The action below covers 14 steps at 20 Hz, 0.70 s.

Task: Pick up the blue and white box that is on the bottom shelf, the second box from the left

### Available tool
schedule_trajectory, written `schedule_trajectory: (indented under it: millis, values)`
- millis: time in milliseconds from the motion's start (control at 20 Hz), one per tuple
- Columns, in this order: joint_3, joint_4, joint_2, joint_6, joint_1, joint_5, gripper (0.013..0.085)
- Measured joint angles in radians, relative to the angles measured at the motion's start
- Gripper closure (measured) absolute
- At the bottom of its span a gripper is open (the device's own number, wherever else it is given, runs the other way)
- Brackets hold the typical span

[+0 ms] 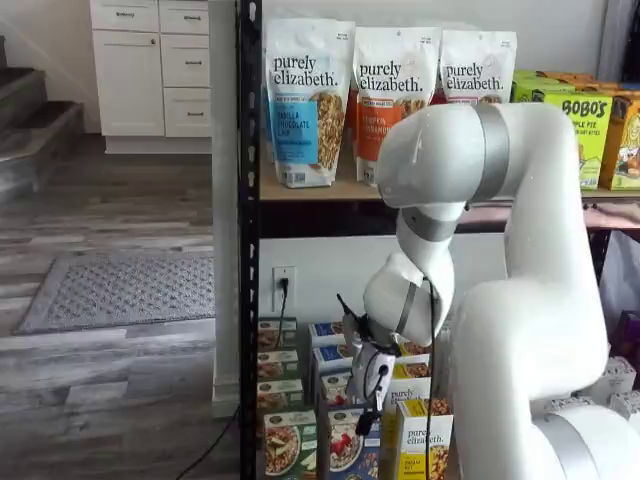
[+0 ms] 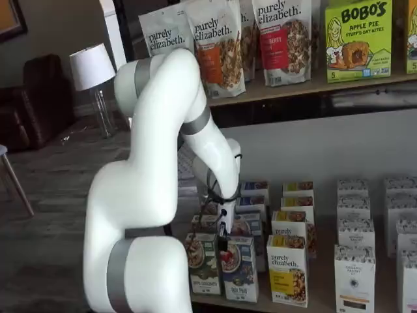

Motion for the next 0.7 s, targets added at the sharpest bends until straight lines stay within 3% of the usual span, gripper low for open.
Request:
schedule_trajectory:
  millis: [700]
  values:
    - [-0.099, -0.013, 0.098, 0.0, -0.01, -0.023, 0.013]
